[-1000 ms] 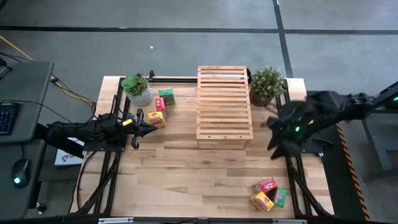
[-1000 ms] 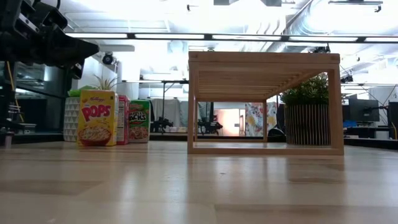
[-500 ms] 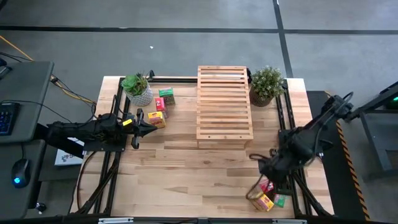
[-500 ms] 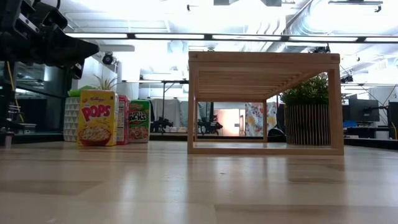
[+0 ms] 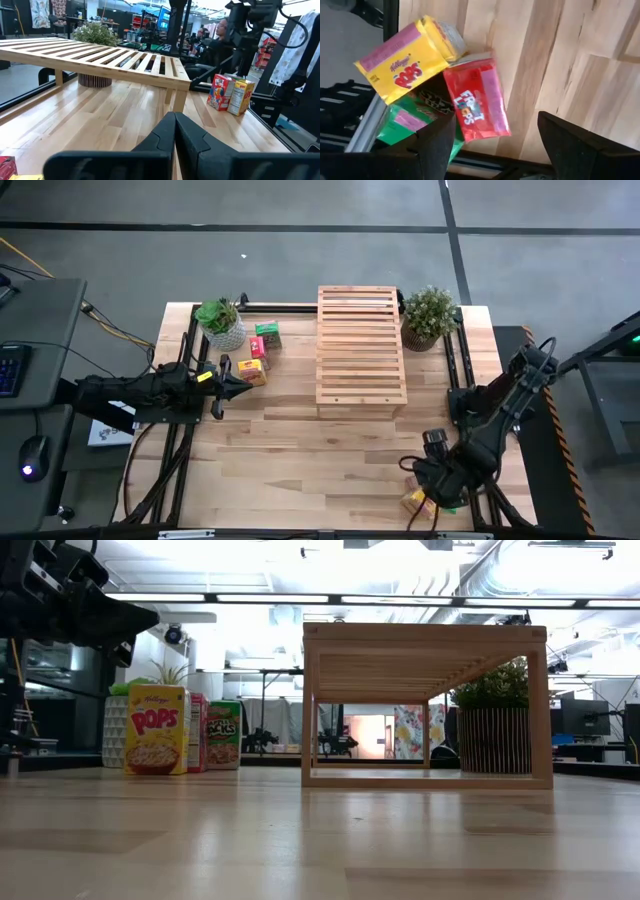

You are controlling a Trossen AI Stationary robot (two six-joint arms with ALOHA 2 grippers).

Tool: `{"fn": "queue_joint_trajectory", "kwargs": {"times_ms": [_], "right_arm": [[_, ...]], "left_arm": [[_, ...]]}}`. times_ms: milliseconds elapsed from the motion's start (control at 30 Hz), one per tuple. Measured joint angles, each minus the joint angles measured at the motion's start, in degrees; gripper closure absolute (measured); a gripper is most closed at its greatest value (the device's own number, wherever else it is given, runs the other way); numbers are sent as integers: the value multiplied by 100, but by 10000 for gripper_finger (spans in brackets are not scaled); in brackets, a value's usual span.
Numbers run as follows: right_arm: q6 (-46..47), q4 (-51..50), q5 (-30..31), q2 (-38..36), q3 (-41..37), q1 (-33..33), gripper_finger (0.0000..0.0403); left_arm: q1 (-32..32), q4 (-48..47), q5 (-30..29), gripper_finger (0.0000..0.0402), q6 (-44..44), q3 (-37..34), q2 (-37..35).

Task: Stack cereal on shelf
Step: Put the bottom red cereal box on the shelf

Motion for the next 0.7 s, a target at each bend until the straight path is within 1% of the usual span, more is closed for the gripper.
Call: {"fn": "queue_joint_trajectory", "kwargs": {"times_ms": [100, 300, 367, 567, 700], "right_arm": [[25, 95, 54, 37, 0, 147, 128], [43, 341, 443, 68, -158, 444, 128], [51, 493, 462, 68, -276, 470, 127], [301, 518, 540, 68, -605, 464, 127], [288, 753, 511, 68, -792, 460, 128]], "left_arm": [[0, 0, -1, 401, -1, 0, 1], [0, 0, -2, 401, 0, 0, 1], [0, -1, -2, 401, -1, -1, 1], [0, 0, -2, 401, 0, 0, 0], [-1, 0, -2, 401, 0, 0, 1]]}}
